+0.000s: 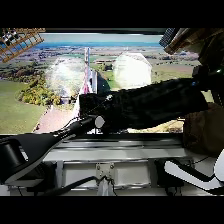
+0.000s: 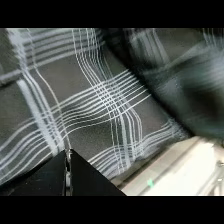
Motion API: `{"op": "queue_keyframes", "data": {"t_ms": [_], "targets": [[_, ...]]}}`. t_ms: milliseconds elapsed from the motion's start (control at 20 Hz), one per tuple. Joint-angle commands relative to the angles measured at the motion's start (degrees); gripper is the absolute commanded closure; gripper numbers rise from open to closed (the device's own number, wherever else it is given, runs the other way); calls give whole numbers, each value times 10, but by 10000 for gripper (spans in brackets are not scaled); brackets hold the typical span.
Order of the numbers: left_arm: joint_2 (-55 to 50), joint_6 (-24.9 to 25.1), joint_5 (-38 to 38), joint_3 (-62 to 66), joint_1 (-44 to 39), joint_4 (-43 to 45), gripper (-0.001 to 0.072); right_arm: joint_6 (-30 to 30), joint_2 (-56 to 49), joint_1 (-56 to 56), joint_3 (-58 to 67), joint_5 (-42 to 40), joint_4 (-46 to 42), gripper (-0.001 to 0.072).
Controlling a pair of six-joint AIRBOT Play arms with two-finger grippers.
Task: Fold the clothes and pants, and hang the long-sleeved shirts on hangers.
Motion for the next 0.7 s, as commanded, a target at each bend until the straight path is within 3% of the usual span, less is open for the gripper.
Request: {"op": "queue_keyframes", "data": {"t_ms": [0, 250, 450, 650], "targets": [[-1, 4, -14, 25, -4, 3, 697, 32, 0, 4, 39, 37, -23, 696], [90, 28, -167, 21, 96, 150, 698, 62, -1, 82, 39, -10, -21, 696], [250, 33, -245, 0, 260, 227, 698, 103, -14, 215, 39, -73, -21, 696], [359, 48, -384, -13, 417, 256, 698, 153, -49, 378, 39, -160, -24, 695]]}}
